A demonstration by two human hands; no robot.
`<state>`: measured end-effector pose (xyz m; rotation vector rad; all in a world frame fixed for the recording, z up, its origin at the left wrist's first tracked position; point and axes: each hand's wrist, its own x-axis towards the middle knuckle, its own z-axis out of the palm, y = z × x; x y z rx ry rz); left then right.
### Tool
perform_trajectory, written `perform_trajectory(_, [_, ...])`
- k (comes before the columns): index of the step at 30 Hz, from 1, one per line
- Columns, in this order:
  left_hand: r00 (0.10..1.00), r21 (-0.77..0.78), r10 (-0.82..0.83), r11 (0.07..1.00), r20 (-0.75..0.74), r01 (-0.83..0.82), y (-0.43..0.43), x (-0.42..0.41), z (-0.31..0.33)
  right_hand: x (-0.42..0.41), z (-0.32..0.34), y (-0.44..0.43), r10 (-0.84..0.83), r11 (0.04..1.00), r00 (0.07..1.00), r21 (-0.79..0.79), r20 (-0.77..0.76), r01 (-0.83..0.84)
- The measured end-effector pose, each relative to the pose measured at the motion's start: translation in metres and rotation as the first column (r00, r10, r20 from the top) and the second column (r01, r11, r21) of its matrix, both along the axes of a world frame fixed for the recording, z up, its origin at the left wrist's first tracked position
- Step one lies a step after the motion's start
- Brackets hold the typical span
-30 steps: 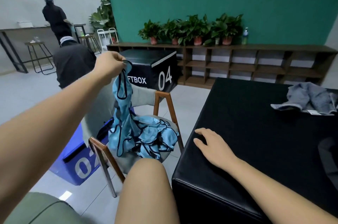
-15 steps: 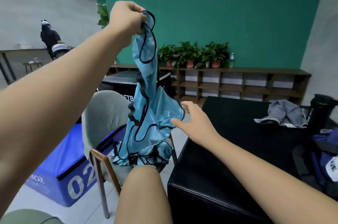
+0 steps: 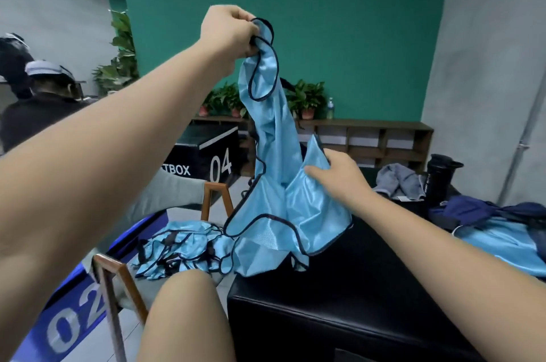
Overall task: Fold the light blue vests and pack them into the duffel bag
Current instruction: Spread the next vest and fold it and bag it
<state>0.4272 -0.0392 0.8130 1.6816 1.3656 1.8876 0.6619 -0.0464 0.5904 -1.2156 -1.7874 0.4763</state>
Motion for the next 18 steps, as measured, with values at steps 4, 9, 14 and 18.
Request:
perform_trajectory(4, [0.996, -0.084, -0.021, 0.996, 0.089, 0.029, 0.03, 0.005, -0.033, 0.052, 0.018, 0.007, -0.131, 0.991, 0.991, -0.028, 0.032, 0.132])
perform_trajectory(9, [0.996, -0.196, -0.049, 0.979, 0.068, 0.061, 0.063, 0.018, -0.098, 0.102, 0.017, 0.024, -0.227, 0.965, 0.968, -0.107, 0.11, 0.239])
perform_trajectory(14, [0.982, -0.317, -0.19, 0.931, 0.006, 0.182, 0.082, 0.025, -0.17, 0.128, 0.006, 0.034, -0.255, 0.928, 0.954, -0.239, 0.157, 0.287])
perform_trajectory(18, [0.956, -0.422, -0.28, 0.88, -0.088, 0.219, 0.072, 0.029, -0.227, 0.137, 0.005, 0.037, -0.237, 0.914, 0.968, -0.32, 0.083, 0.251])
